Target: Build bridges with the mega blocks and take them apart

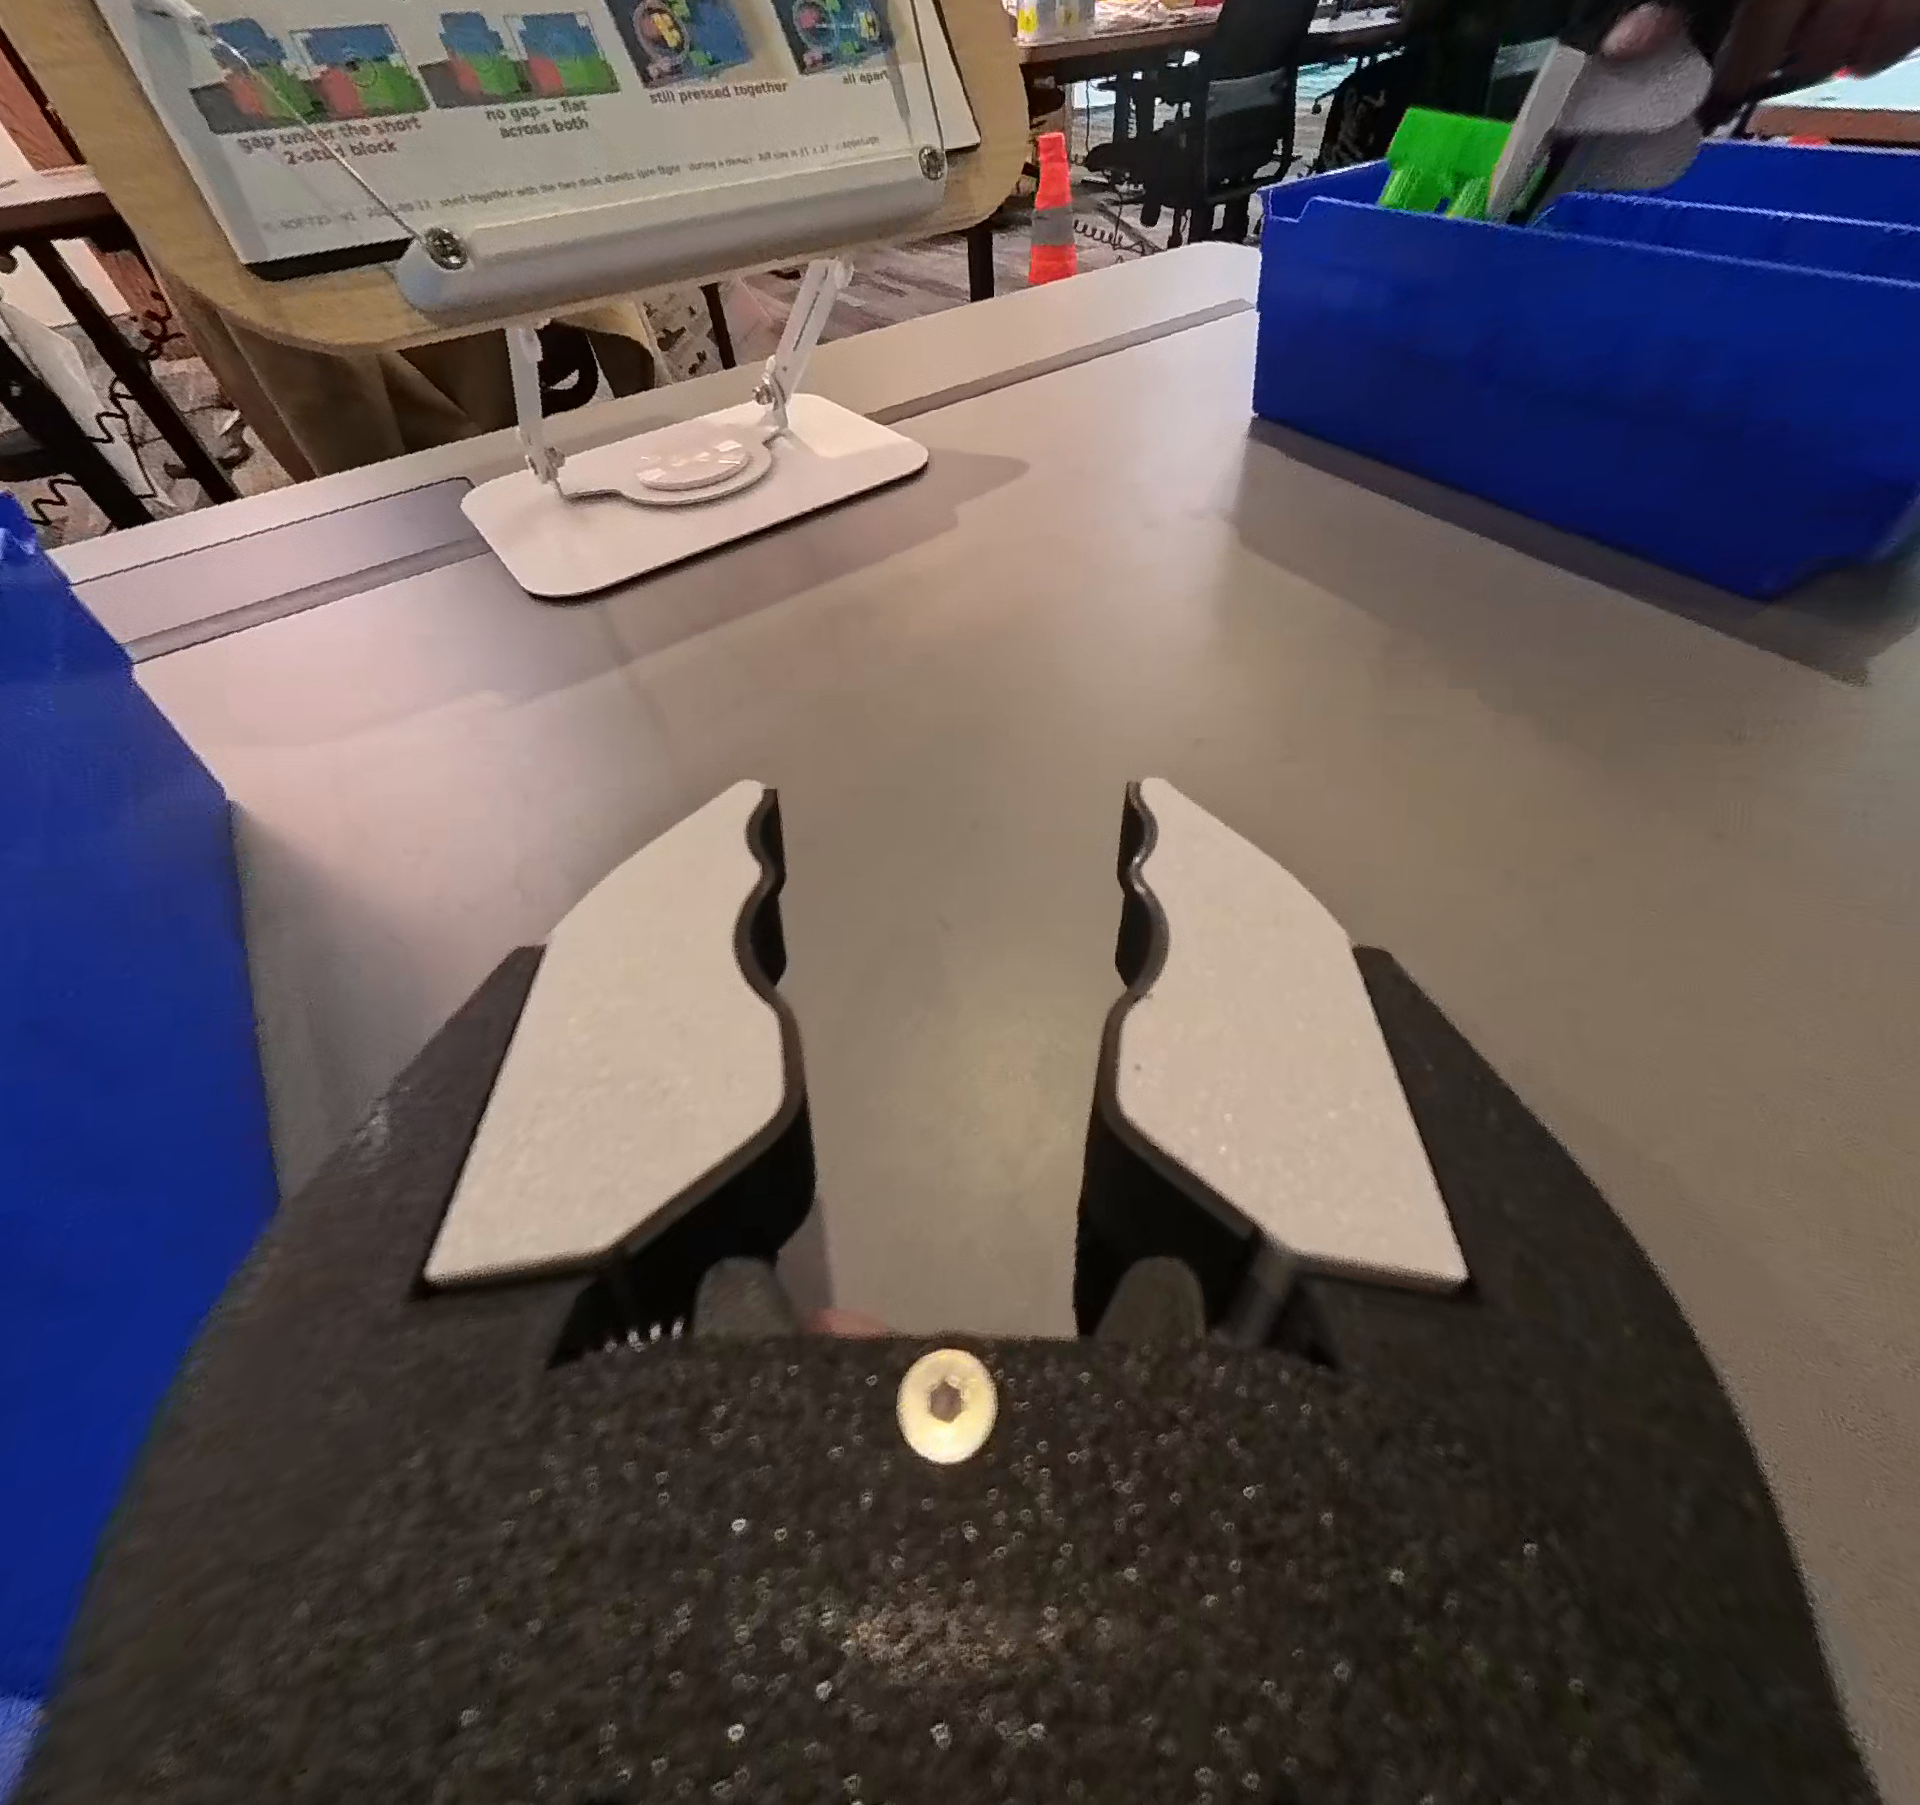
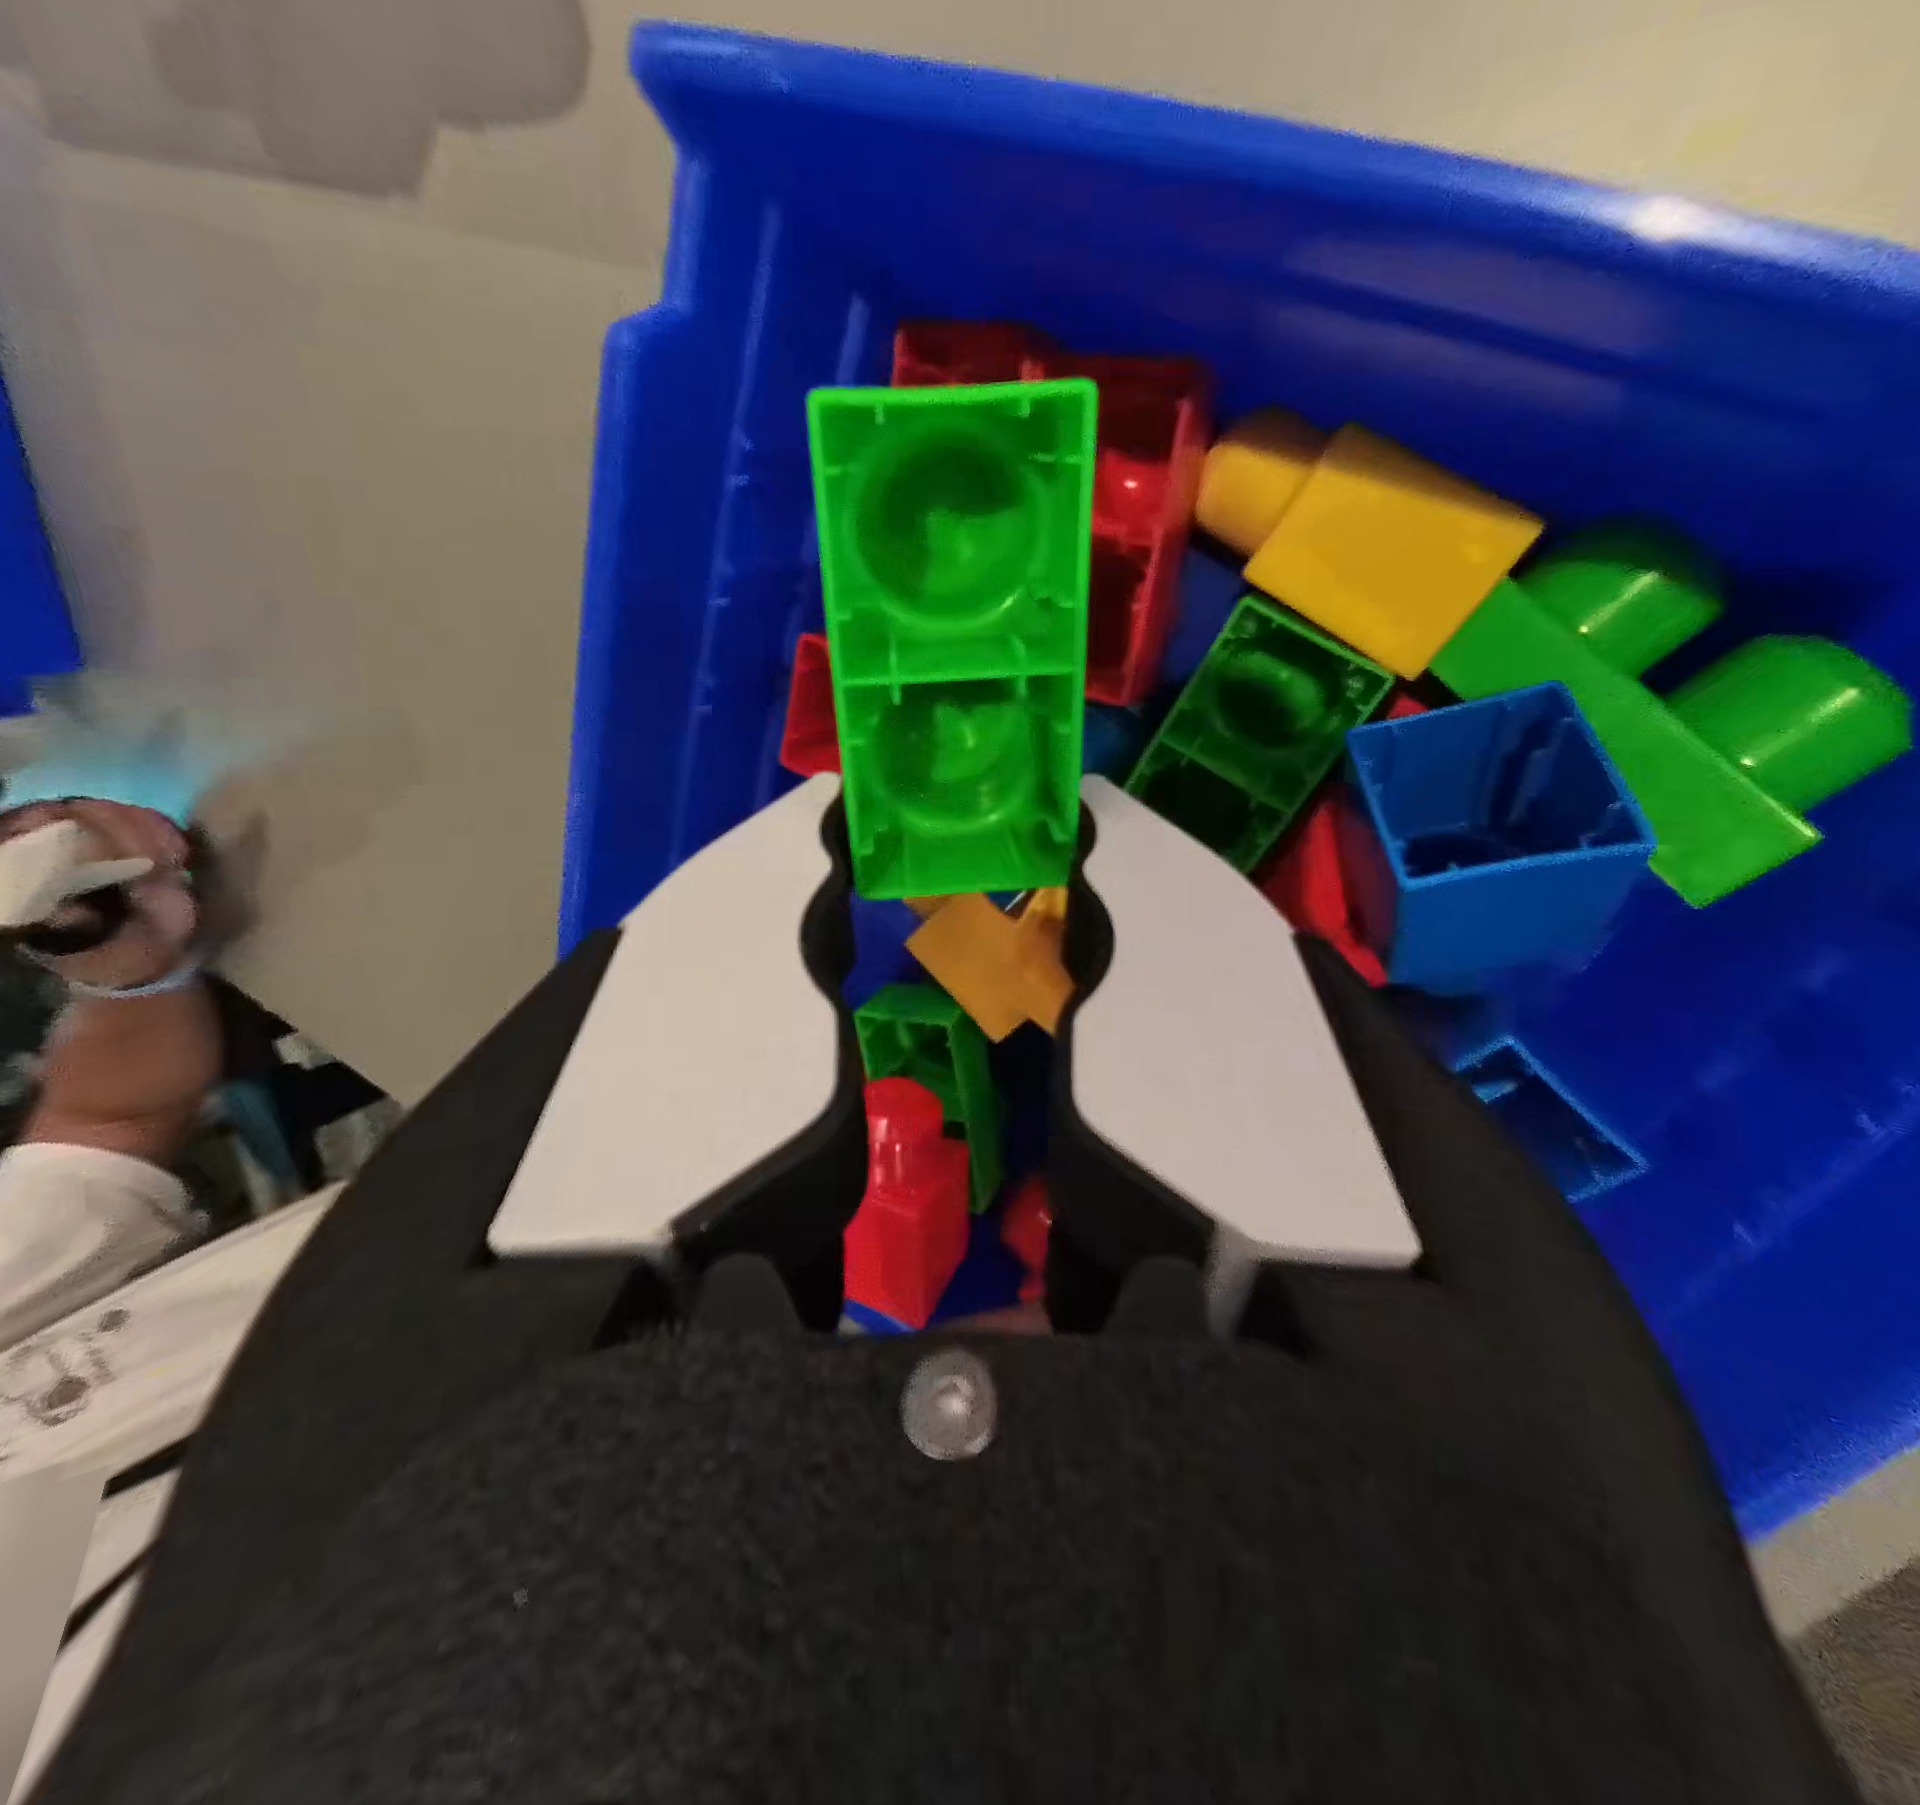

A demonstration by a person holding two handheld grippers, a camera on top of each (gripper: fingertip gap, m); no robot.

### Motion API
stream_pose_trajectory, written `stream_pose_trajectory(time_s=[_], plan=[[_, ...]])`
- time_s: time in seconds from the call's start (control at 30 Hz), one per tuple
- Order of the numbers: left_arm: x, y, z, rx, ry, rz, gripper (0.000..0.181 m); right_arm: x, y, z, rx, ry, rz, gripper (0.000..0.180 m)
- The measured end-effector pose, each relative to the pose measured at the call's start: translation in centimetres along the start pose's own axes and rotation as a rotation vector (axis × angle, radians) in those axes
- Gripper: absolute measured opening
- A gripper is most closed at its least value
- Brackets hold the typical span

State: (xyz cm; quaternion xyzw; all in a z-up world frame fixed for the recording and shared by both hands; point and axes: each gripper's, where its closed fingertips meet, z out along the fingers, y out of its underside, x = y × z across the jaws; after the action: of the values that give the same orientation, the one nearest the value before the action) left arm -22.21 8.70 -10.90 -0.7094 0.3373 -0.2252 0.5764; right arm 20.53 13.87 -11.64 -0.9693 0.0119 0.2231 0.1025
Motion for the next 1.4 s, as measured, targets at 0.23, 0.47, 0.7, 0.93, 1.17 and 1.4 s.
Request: stream_pose_trajectory(time_s=[0.23, 0.47, 0.7, 0.93, 1.17, 1.4], plan=[[0.2, 0.1, 0.1, -0.006, 0.008, 0.006, 0.062, 1.3, 1.4, 1.5, -0.103, -0.019, 0.067, 0.037], [0.4, 0.3, 0.2, -0.021, 0.006, 0.033, 0.062, 2.6, 1.8, 1.9, -0.099, 0.03, 0.097, 0.037], [0.3, 0.1, 0.1, -0.008, 0.012, 0.02, 0.063, 0.8, 0.0, -3.3, 0.079, 0.129, -0.046, 0.049], [-0.1, -0.1, 0.0, 0.001, 0.004, -0.013, 0.063, -20.4, 3.9, -7.6, 0.674, 0.058, -0.631, 0.055], [-0.7, -0.2, 0.1, 0.002, -0.017, -0.046, 0.063, -28.5, 9.2, 7.9, 0.858, -0.004, -0.693, 0.054], [-0.6, -0.2, 0.0, 0.004, -0.019, -0.036, 0.063, -27.7, 9.3, 10.7, 0.985, 0.1, -0.759, 0.047]])
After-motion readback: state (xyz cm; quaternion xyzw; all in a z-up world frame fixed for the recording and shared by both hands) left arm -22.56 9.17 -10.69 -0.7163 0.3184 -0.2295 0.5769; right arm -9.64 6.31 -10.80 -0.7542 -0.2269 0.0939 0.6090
